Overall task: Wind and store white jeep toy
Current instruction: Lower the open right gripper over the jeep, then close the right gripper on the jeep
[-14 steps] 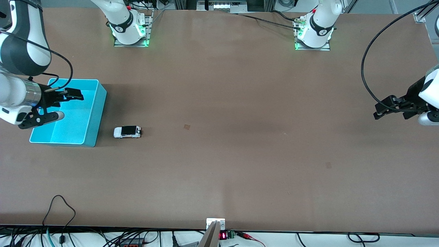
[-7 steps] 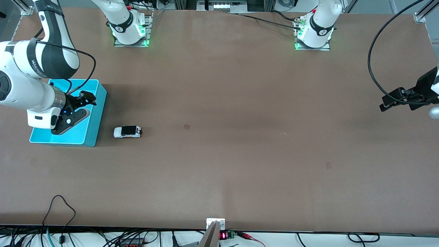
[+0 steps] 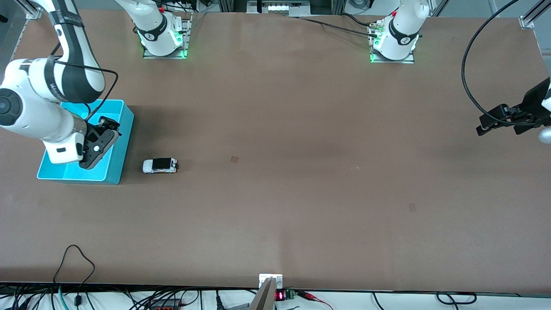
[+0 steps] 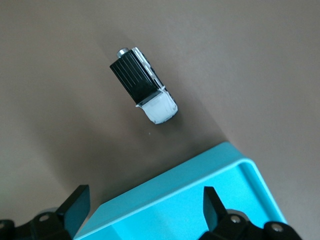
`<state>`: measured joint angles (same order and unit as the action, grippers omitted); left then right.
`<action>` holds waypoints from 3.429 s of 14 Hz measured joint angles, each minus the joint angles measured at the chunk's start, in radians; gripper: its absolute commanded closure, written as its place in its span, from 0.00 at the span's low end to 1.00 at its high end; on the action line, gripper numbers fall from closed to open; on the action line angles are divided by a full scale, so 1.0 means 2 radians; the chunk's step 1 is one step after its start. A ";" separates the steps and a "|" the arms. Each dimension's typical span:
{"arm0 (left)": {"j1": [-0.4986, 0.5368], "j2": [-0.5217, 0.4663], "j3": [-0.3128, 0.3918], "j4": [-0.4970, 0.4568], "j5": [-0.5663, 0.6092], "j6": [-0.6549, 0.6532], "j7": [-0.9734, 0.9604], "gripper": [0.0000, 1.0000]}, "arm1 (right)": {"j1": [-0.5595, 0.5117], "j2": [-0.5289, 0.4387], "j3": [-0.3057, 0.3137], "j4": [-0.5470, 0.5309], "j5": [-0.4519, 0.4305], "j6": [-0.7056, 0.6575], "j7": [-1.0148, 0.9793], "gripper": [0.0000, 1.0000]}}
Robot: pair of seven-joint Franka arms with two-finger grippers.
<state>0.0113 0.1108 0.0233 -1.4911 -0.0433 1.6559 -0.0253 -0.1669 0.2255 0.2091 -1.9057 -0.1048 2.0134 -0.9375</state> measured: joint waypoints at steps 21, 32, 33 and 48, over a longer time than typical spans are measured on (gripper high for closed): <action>0.000 0.001 0.001 -0.002 0.000 -0.006 0.006 0.00 | 0.001 0.074 0.045 -0.064 -0.032 0.195 -0.185 0.00; 0.000 0.001 0.001 -0.002 0.000 -0.006 0.006 0.00 | 0.000 0.117 0.046 -0.064 -0.078 0.241 -0.186 0.00; 0.000 0.001 0.001 -0.002 0.000 -0.006 0.006 0.00 | 0.000 0.120 0.046 -0.064 -0.078 0.245 -0.186 0.00; 0.000 0.001 0.002 -0.002 0.000 -0.006 0.006 0.00 | -0.001 0.143 0.046 -0.064 -0.078 0.270 -0.184 0.00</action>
<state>0.0112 0.1129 0.0277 -1.4943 -0.0433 1.6445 -0.0135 -0.1697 0.5117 0.3005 -2.0339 -0.2607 2.5525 -1.3047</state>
